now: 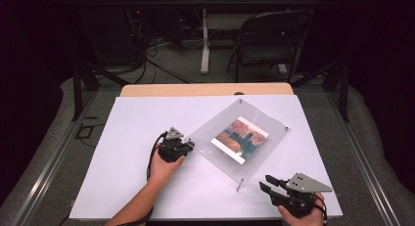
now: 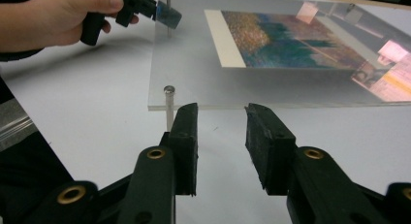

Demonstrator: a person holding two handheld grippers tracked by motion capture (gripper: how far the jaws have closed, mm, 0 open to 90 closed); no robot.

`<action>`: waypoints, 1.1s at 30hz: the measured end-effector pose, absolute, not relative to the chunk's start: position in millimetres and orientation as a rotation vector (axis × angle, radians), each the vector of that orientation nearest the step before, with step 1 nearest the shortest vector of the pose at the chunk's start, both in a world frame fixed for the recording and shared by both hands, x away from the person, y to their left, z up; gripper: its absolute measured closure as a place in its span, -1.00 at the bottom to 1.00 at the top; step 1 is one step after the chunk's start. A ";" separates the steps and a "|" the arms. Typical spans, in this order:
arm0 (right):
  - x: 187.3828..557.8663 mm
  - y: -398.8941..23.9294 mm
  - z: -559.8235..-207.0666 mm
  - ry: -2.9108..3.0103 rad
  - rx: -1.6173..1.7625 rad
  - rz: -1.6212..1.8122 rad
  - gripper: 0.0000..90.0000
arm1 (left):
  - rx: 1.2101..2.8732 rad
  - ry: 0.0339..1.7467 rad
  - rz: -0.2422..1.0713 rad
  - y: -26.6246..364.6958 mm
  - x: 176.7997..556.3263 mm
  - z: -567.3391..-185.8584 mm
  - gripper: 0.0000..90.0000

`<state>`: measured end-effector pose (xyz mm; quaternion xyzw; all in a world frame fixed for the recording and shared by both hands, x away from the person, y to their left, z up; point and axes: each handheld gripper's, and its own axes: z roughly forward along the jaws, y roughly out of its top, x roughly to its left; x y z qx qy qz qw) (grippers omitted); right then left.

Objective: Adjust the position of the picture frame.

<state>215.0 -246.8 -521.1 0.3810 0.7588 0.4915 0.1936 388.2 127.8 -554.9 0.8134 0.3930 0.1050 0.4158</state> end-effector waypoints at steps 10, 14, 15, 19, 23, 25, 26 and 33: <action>216.2 -236.6 -528.3 2.239 1.070 1.351 0.48 | 2.006 0.957 0.232 129.5 386.0 -533.9 0.86; 217.2 -231.0 -530.3 2.243 1.082 1.370 0.47 | 1.985 0.938 0.214 128.9 383.7 -524.4 0.86; 217.7 -229.7 -530.5 2.245 1.083 1.375 0.47 | 1.986 0.930 0.212 129.1 383.4 -522.6 0.86; 220.2 -224.8 -531.0 2.240 1.075 1.396 0.48 | 1.980 0.915 0.206 129.2 381.3 -517.9 0.86; 221.9 -222.9 -531.1 2.230 1.084 1.416 0.53 | 1.975 0.918 0.194 128.5 378.9 -517.7 0.86; 224.1 -221.4 -531.8 2.226 1.094 1.446 0.57 | 1.972 0.916 0.183 128.4 376.5 -517.8 0.86; 225.0 -220.7 -532.2 2.228 1.093 1.451 0.58 | 1.975 0.909 0.184 128.4 375.8 -517.7 0.86; 230.3 -214.7 -533.5 2.244 1.084 1.477 0.66 | 1.978 0.900 0.169 127.5 369.8 -517.6 0.87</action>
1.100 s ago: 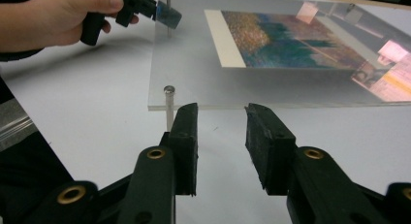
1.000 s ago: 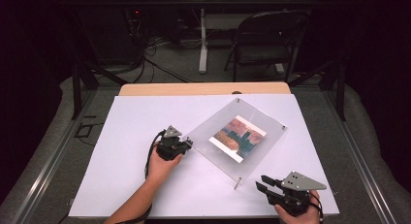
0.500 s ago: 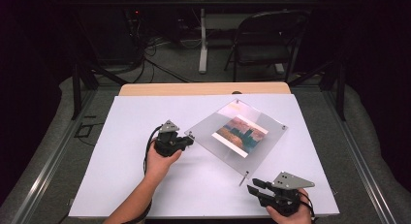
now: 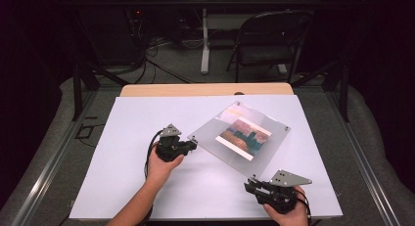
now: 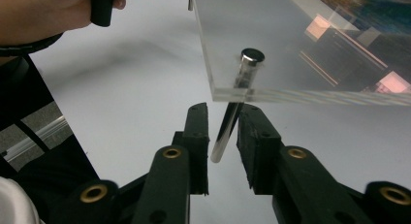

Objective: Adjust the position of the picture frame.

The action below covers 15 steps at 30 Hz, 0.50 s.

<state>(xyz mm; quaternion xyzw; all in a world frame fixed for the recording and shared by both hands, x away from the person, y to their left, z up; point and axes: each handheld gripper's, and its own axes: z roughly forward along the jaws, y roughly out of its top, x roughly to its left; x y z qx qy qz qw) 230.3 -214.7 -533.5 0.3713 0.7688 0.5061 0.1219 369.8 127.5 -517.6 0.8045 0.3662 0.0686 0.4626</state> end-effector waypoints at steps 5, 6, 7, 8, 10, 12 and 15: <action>232.9 -214.4 -534.2 2.254 1.107 1.481 0.82 | 1.979 0.899 0.165 127.3 367.5 -518.9 0.86; 233.4 -214.8 -534.4 2.254 1.112 1.487 0.83 | 1.980 0.898 0.165 127.4 367.4 -519.0 0.87; 233.8 -215.3 -534.5 2.252 1.115 1.492 0.84 | 1.980 0.895 0.166 127.5 367.2 -519.2 0.87; 233.8 -215.3 -534.5 2.252 1.115 1.492 0.84 | 1.980 0.895 0.166 127.5 367.2 -519.2 0.87; 234.0 -217.1 -534.1 2.250 1.132 1.506 0.86 | 1.981 0.891 0.170 127.0 366.1 -518.7 0.87; 234.2 -217.9 -534.3 2.244 1.137 1.522 0.87 | 1.982 0.887 0.172 126.8 365.2 -518.6 0.87; 232.9 -218.7 -532.6 2.241 1.128 1.514 0.86 | 1.982 0.877 0.172 126.7 363.1 -518.0 0.88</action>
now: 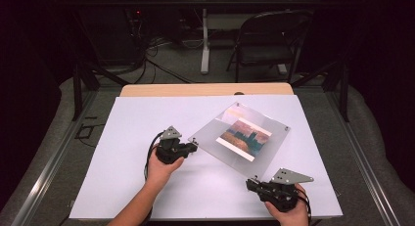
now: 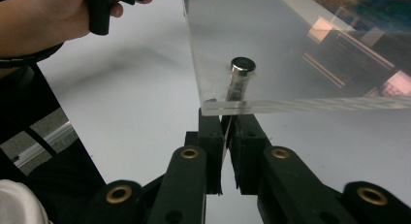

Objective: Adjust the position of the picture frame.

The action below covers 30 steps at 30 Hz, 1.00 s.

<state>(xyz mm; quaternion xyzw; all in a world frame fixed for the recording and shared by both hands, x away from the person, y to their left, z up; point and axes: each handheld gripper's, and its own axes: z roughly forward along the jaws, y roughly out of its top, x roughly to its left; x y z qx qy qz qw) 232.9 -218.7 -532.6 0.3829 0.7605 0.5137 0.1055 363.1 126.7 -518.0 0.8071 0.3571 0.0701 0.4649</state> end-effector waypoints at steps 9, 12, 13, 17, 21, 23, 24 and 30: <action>234.7 -225.5 -527.5 2.224 1.113 1.512 0.86 | 1.987 0.849 0.171 134.2 347.7 -511.1 0.90; 237.6 -227.9 -525.4 2.209 1.124 1.514 0.86 | 1.980 0.849 0.158 138.3 341.4 -509.5 0.90; 239.2 -228.8 -525.0 2.202 1.122 1.518 0.86 | 1.977 0.853 0.155 139.6 339.0 -509.2 0.90; 245.1 -231.7 -523.3 2.184 1.126 1.513 0.86 | 1.960 0.861 0.138 143.7 328.4 -509.1 0.90; 254.1 -234.3 -521.5 2.152 1.150 1.506 0.86 | 1.946 0.865 0.127 147.9 313.5 -508.1 0.90; 258.7 -234.4 -520.7 2.150 1.158 1.496 0.87 | 1.945 0.866 0.128 150.0 307.5 -508.0 0.89; 261.0 -234.1 -520.7 2.149 1.162 1.496 0.87 | 1.940 0.873 0.126 151.1 304.7 -508.0 0.89; 274.2 -230.2 -520.2 2.153 1.169 1.509 0.88 | 1.926 0.895 0.132 157.6 294.0 -507.9 0.89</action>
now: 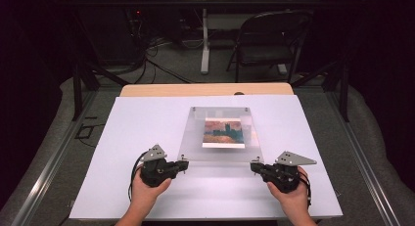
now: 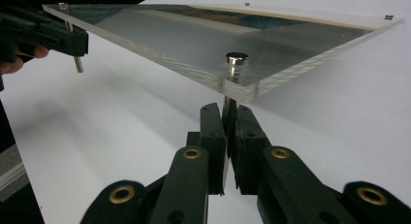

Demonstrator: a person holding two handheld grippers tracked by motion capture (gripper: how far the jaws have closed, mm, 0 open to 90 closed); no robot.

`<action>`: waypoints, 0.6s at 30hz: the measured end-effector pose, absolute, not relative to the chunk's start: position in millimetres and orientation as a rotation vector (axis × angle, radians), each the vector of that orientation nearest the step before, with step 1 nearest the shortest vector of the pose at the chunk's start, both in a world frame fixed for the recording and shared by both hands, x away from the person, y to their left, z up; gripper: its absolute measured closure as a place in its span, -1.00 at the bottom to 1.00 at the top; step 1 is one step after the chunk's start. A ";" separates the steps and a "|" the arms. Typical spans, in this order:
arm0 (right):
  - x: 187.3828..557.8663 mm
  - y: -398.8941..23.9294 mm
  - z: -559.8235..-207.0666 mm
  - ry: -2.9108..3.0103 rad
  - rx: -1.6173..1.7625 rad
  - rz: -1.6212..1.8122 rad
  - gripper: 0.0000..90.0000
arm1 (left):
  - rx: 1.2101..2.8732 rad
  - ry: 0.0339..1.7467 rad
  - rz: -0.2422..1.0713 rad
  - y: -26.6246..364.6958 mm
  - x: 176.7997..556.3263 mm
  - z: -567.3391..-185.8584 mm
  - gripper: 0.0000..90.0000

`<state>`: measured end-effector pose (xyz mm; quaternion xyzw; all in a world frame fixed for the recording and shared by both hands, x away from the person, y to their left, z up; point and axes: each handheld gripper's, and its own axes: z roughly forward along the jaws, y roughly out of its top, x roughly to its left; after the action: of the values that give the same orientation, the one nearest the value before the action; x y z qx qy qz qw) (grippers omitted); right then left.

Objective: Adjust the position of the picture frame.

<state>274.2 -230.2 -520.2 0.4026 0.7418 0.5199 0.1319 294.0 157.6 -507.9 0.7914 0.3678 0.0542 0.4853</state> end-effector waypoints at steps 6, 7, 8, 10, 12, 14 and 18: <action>286.6 -222.7 -519.6 2.160 1.160 1.508 0.88 | 1.910 0.923 0.154 163.1 294.1 -508.3 0.89; 287.7 -221.8 -519.5 2.160 1.159 1.508 0.88 | 1.907 0.929 0.159 164.1 295.1 -507.9 0.89; 289.6 -220.8 -518.9 2.161 1.159 1.510 0.88 | 1.900 0.931 0.159 164.4 295.9 -507.9 0.89; 292.7 -219.7 -518.0 2.158 1.158 1.511 0.88 | 1.894 0.937 0.162 165.1 298.1 -507.4 0.89; 296.6 -218.9 -517.8 2.150 1.163 1.512 0.88 | 1.891 0.938 0.163 165.6 301.4 -507.5 0.89; 299.9 -217.7 -518.7 2.146 1.171 1.511 0.89 | 1.891 0.943 0.171 166.0 303.9 -508.3 0.89; 304.4 -212.8 -519.9 2.151 1.177 1.501 0.89 | 1.882 0.969 0.178 169.5 309.7 -509.6 0.89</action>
<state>304.4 -212.8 -519.9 0.4056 0.7416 0.5175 0.1328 309.7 169.5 -509.6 0.7739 0.3985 0.0732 0.4868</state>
